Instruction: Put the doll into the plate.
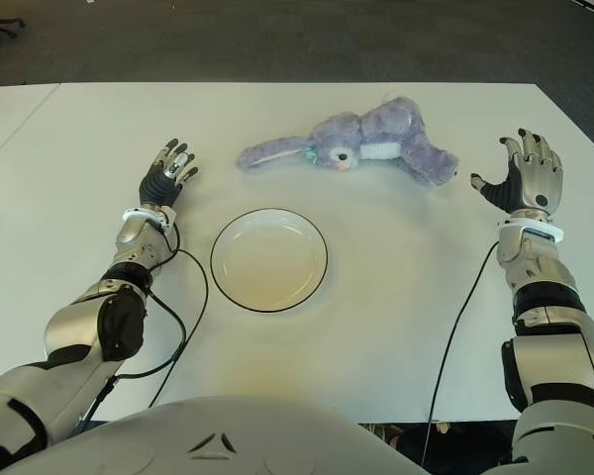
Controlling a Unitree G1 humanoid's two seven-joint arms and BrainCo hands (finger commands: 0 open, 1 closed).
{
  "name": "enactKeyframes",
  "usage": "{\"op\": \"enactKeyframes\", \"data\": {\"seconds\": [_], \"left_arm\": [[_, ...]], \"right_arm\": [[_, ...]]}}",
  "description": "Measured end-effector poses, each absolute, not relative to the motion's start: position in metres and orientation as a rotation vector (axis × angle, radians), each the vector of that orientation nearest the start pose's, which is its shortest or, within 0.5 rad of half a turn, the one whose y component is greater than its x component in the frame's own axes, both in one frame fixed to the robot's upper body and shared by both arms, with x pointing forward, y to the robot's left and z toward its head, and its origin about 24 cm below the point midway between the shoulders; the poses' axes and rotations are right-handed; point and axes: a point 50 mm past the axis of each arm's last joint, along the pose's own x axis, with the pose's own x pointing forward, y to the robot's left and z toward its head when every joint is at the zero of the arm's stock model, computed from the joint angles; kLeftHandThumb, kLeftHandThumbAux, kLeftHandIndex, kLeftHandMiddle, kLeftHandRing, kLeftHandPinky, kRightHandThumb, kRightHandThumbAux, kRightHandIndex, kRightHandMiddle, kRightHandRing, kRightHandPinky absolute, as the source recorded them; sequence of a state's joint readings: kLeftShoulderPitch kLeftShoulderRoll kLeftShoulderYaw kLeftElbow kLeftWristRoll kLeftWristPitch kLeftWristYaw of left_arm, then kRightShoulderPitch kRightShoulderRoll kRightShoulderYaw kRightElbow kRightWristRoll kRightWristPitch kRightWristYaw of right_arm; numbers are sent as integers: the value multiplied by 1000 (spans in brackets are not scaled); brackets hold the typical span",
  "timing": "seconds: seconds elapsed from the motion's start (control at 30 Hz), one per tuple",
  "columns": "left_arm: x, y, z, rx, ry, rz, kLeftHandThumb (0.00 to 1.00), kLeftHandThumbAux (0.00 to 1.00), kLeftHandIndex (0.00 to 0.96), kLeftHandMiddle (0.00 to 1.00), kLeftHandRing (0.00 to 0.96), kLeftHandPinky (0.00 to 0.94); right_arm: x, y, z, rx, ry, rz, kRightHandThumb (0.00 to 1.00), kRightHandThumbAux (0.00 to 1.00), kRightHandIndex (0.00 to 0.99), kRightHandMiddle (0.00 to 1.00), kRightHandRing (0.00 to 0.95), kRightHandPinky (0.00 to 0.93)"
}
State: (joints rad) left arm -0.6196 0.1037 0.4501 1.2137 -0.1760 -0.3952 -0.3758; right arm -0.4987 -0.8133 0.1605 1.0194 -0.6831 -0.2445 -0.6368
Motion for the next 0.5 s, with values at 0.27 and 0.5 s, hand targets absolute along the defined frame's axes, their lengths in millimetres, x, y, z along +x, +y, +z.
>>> {"op": "enactKeyframes", "data": {"seconds": [0.27,0.5], "left_arm": [[328,191,-7,-332,125,-31,0,669,23,83,98,120],[328,190,-7,-332,126,-31,0,661,23,89,100,124]], "right_arm": [[302,-362,101,-1517,-70,-494,357,602,132,0,0,0],[306,-361,112,-1530,-110,-501,370,598,129,0,0,0]]}}
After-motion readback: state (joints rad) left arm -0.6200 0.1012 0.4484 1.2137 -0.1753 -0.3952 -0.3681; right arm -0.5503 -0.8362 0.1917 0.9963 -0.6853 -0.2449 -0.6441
